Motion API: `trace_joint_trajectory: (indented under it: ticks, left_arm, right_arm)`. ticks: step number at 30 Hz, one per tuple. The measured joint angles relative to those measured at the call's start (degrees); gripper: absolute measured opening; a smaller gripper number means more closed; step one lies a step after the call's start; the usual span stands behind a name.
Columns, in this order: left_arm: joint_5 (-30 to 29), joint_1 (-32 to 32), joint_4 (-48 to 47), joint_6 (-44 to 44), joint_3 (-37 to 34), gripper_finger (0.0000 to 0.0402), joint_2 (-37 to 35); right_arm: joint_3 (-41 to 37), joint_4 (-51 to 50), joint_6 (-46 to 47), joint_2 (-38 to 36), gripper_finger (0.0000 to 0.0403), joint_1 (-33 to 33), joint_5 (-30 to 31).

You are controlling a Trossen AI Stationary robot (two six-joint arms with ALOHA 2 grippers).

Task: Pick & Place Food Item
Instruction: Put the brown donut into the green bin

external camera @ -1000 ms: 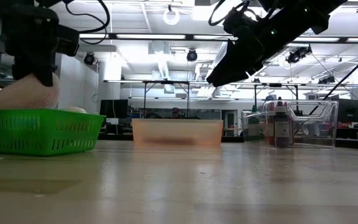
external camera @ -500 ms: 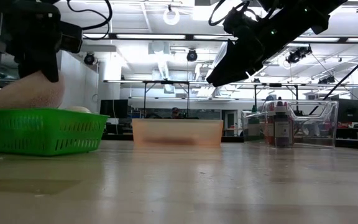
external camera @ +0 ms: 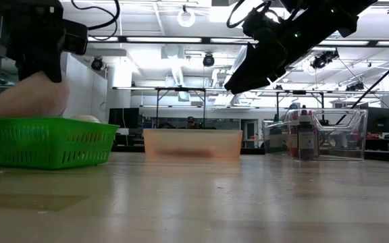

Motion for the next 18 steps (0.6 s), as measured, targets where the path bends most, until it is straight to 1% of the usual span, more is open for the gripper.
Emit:
trace_joint_trajectory:
  ticks: [6,13,18]
  left_arm:
    - [0.02,0.00,0.00,0.21,0.00,0.0260,-1.14]
    - [2.94,0.00,-0.32,-0.27,0.00,0.0260,-1.14]
    - [3.17,0.00,-1.92,-1.29,0.00,0.0244,-1.17]
  right_arm:
    - [0.00,0.00,0.00,0.00,0.0353,0.00,0.01]
    - [0.00,0.00,0.00,0.00,0.0353,0.01,0.01]
    - [0.00,0.00,0.00,0.00,0.0353,0.02,0.00]
